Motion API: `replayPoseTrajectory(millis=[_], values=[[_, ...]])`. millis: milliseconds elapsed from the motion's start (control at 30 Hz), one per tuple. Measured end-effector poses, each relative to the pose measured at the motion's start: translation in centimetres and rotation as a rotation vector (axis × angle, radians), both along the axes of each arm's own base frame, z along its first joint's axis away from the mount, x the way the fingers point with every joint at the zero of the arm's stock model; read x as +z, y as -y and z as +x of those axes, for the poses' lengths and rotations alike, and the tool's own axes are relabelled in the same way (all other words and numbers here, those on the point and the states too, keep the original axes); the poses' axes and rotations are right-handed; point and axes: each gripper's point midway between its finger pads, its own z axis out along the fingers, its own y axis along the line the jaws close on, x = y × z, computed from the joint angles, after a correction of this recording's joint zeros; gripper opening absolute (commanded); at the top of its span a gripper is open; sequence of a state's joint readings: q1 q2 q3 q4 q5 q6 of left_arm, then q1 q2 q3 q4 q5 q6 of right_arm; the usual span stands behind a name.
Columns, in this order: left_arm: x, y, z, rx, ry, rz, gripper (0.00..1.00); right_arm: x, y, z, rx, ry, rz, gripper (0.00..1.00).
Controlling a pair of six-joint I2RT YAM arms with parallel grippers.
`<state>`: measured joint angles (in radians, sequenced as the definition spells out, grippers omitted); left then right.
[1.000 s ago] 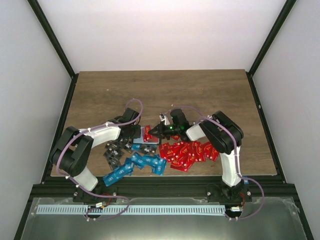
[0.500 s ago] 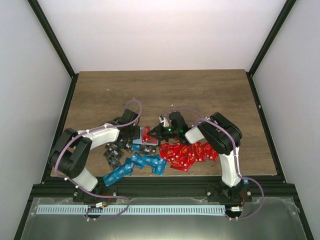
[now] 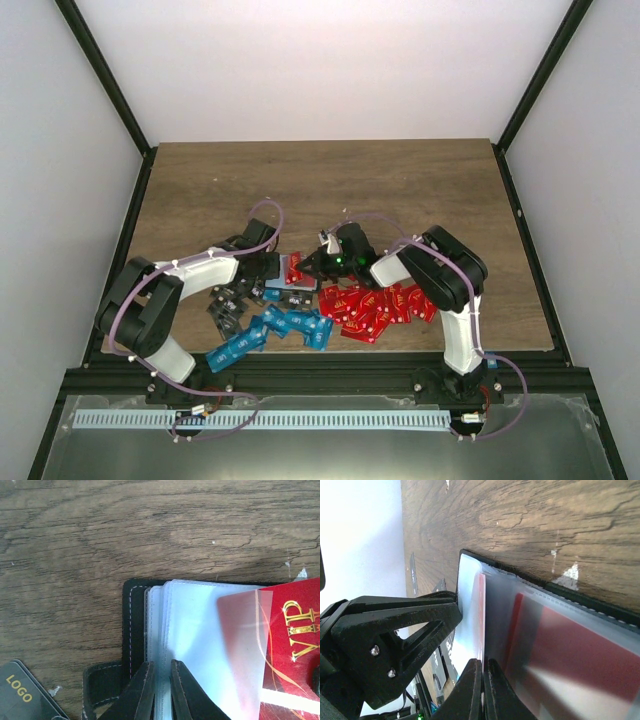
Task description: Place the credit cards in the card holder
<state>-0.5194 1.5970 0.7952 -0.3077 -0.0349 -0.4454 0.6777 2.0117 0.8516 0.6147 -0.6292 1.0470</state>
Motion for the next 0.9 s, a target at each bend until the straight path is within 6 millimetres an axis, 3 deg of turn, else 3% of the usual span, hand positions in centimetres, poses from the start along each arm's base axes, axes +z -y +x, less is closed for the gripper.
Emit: replayPoseTrajectory(millis=[700, 900], values=[[0.0, 0.0, -0.4, -0.001, -0.008, -0.013, 0.12, -0.3, -2.4, -0.5, -0.103, -0.010, 0.004, 0.01], [0.4, -0.5, -1.1, 0.012, -0.019, -0.005, 0.13, -0.6, -2.3, -0.6, -0.102, -0.002, -0.012, 0.08]])
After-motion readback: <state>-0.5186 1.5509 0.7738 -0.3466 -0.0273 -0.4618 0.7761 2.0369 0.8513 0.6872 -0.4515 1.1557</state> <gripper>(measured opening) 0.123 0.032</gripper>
